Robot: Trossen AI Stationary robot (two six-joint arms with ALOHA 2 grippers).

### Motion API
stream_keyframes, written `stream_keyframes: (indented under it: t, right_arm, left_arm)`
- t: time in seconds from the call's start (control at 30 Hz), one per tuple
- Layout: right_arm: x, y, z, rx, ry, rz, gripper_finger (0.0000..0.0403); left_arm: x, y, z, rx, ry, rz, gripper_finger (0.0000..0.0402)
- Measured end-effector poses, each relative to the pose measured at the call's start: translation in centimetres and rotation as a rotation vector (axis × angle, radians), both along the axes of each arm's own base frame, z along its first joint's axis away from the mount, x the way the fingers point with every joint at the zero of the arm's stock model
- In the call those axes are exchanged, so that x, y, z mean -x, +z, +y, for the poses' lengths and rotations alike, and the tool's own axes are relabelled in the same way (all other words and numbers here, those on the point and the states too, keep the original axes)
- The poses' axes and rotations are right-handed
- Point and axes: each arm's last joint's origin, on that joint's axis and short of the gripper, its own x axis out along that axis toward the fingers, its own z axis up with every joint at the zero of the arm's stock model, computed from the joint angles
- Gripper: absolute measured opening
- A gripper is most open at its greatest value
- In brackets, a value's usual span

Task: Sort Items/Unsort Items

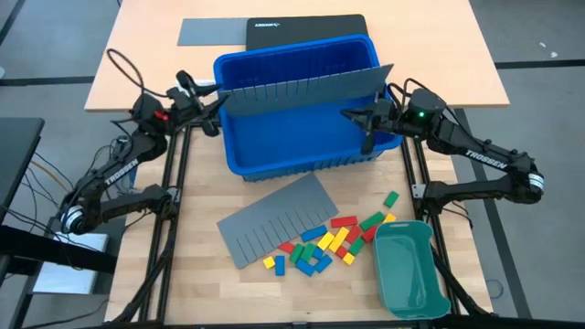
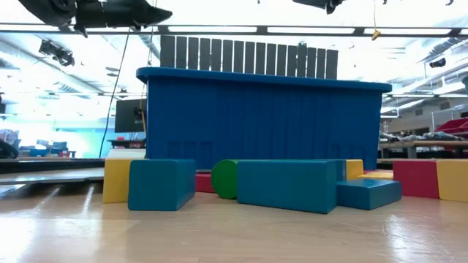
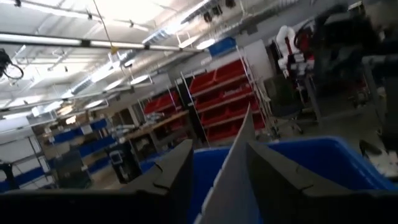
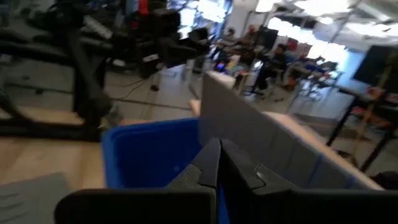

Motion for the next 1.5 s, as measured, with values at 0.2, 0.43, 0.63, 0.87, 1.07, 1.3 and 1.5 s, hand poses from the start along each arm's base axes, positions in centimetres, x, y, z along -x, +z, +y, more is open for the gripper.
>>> stream_keyframes:
  t: [0.2, 0.43, 0.63, 0.87, 1.07, 1.3, 1.5]
  right_arm:
    - [-2.3, -0.2, -1.4, 0.036, -0.088, -0.082, 0.0002]
    - [-6.4, -2.0, -4.5, 0.080, -0.397, -0.194, 0.0002]
    - [-7.9, -4.0, -6.7, 0.074, -0.583, -0.197, 0.0001]
    - [-8.4, -3.7, -7.3, 0.108, -0.631, -0.204, 0.0001]
    - [-8.6, -2.8, -7.4, 0.101, -0.634, -0.194, 0.0000]
    - [-8.4, -3.4, -7.8, 0.059, -0.692, -0.145, 0.0000]
    - [-8.0, -4.3, -8.6, -0.032, -0.715, -0.109, 0.0000]
  left_arm:
    - [-0.8, 0.7, -0.7, 0.025, -0.093, -0.101, 0.0135]
    - [-3.1, -0.1, -0.5, 0.080, 0.039, -0.153, 0.0075]
    - [-5.0, -1.1, -0.1, 0.106, 0.133, -0.171, 0.0012]
    - [-7.1, -0.7, 0.3, 0.104, 0.193, -0.164, 0.0012]
    - [-9.4, 0.5, 1.7, 0.162, 0.240, -0.058, 0.0006]
    - [-11.4, 1.1, 2.8, 0.260, 0.332, 0.077, 0.0005]
    - [-11.9, 0.6, 2.7, 0.262, 0.363, 0.124, 0.0005]
